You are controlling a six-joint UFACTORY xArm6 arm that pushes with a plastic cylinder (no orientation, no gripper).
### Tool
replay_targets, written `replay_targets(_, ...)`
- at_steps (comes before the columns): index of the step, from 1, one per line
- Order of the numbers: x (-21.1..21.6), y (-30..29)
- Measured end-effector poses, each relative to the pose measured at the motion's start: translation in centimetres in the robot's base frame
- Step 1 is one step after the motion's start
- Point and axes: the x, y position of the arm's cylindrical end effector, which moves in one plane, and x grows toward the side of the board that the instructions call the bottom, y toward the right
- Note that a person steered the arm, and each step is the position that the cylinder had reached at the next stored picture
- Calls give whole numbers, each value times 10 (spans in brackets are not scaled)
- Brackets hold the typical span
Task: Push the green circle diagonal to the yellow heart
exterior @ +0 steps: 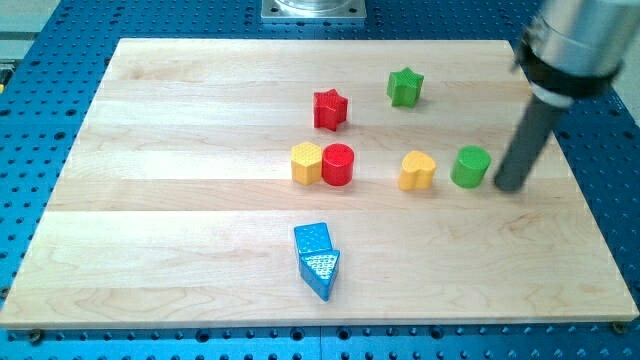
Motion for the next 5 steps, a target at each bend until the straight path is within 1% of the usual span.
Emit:
replay_targets(1, -39, 7)
replay_targets(2, -96, -5)
replay_targets(3, -96, -26)
replay_targets(4, -94, -28)
replay_targets(5, -78, -30)
